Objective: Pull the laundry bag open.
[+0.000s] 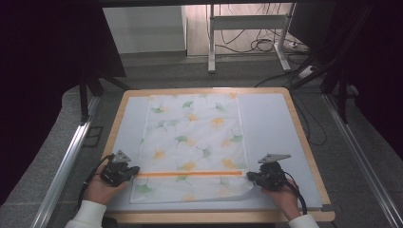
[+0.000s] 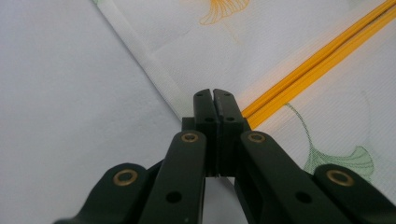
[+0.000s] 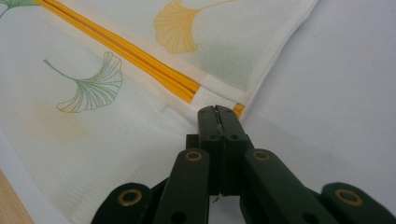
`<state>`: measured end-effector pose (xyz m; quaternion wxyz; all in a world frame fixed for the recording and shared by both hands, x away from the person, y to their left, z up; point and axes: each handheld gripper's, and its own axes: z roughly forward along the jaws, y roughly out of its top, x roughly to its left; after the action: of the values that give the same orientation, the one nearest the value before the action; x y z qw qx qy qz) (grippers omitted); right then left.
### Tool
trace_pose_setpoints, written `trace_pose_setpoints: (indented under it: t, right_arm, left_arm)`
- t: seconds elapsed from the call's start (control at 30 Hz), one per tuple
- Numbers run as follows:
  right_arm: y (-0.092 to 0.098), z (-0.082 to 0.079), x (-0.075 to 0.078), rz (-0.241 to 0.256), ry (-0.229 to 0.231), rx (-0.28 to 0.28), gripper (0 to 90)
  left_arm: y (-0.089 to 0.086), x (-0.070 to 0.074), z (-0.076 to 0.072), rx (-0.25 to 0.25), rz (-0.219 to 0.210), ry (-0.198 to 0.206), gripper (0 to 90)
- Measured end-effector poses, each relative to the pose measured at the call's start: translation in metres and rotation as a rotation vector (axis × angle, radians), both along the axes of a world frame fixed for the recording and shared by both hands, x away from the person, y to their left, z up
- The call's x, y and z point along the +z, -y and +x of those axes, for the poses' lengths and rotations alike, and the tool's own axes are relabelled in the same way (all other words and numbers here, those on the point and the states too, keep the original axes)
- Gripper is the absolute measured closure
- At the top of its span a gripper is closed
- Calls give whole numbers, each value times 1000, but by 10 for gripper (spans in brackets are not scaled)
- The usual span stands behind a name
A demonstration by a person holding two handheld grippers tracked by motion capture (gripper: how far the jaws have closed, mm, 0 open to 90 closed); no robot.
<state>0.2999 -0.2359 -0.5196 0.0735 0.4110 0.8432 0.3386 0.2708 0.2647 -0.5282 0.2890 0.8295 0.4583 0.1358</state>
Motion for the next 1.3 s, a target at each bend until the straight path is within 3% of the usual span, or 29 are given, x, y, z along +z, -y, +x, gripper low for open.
trace_pose_setpoints:
  t: [0.2, 0.27, 0.37, 0.47, 0.57, 0.63, 0.73, 0.87, 1.13, 1.3]
  right_arm:
    - [0, 0, 0, -3, 1, 0, 891]
    - [0, -1, 0, -3, 4, 2, 891]
    - [-1, -1, 1, -6, 9, 3, 890]
    - [0, -1, 1, 1, 9, 8, 889]
    - [1, -1, 1, 13, 9, 8, 889]
    - [3, -2, 4, 34, 28, 15, 875]
    - [4, -5, 9, 56, 67, 15, 800]
    - [3, -6, 11, 70, 106, 21, 715]
    - [2, -11, 21, 113, 184, 26, 552]
    - [15, -15, 27, 121, 247, 2, 476]
  left_arm:
    - [3, -1, 0, 5, 9, 17, 900]
    - [5, -1, -1, 15, 17, 49, 898]
    - [7, 0, -3, 43, 72, 113, 830]
    - [6, 1, -3, 47, 34, 130, 780]
    - [4, 3, -3, 48, -33, 134, 712]
    - [2, 7, -4, 53, -92, 154, 680]
    - [3, 12, -6, 59, -141, 183, 587]
    - [7, 14, -7, 66, -141, 207, 464]
    - [19, 18, -14, 31, -148, 245, 365]
    - [15, 19, -19, 53, -138, 278, 323]
